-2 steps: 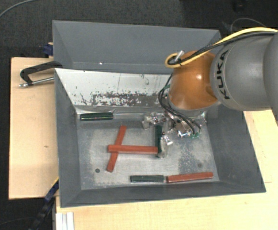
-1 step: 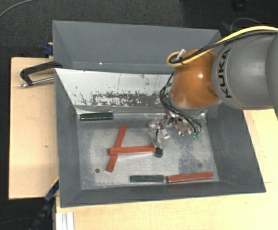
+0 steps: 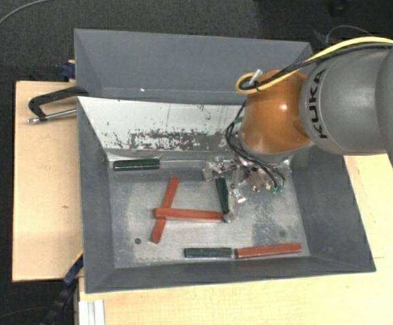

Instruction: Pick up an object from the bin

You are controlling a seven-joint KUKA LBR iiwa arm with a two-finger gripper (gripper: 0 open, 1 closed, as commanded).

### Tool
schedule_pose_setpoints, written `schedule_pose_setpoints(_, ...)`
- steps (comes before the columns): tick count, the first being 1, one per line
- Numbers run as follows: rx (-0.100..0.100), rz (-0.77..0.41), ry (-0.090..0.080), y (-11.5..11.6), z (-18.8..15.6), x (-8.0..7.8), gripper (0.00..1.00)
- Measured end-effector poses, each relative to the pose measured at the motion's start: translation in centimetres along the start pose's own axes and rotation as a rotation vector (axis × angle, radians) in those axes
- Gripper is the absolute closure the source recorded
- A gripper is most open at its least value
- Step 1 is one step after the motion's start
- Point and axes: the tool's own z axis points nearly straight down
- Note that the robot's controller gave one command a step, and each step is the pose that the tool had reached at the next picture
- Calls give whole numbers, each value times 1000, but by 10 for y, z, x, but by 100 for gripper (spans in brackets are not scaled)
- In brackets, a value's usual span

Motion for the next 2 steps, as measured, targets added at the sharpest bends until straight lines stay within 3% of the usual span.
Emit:
schedule_pose_setpoints(1, -3, 9, 5, 35, 18, 41, 0)
schedule_pose_setpoints(2, -1, 10, 2, 33, 17, 40, 100)
